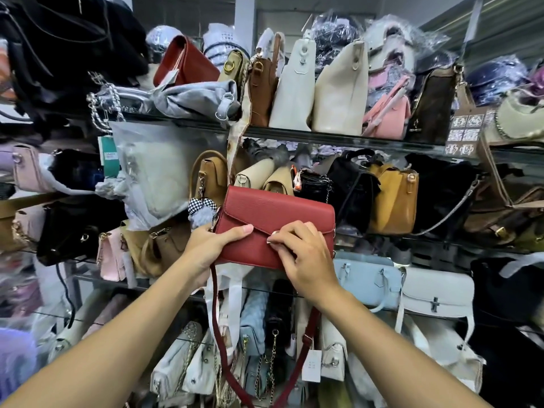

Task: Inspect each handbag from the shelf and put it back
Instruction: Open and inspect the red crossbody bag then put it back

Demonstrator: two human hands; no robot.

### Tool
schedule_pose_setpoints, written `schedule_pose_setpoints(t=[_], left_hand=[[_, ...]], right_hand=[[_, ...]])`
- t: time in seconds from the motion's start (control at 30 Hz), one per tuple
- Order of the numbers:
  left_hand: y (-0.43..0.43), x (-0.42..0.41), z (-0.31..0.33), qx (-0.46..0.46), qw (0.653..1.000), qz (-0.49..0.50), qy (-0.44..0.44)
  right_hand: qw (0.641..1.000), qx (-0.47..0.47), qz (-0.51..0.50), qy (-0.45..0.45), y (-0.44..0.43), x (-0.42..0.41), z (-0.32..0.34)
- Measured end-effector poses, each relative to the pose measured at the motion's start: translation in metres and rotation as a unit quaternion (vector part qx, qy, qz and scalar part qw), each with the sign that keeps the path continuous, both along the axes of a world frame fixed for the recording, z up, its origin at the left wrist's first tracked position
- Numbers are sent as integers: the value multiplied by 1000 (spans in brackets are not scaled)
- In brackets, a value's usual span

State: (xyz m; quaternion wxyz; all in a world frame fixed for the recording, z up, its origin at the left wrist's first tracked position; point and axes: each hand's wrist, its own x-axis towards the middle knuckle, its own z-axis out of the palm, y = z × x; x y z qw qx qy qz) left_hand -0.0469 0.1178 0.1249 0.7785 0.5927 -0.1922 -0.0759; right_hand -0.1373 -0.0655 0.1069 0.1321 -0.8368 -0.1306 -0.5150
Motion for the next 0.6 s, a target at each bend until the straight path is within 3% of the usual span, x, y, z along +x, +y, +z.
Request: schedule_pose_setpoints(t=[0.2, 0.33, 0.43, 0.6], left_hand=[[11, 6, -2, 9, 1000, 3, 9], [20, 10, -2, 19, 1000, -3, 10], [23, 10, -1, 21, 1000, -10, 13], [25, 7, -1, 23, 999, -27, 13]], right_hand=[[999, 6, -40, -11, -26, -12, 16], [995, -21, -81, 50, -57, -20, 27], [994, -22, -48, 97, -71, -21, 28], [995, -57, -54, 64, -73, -20, 21]])
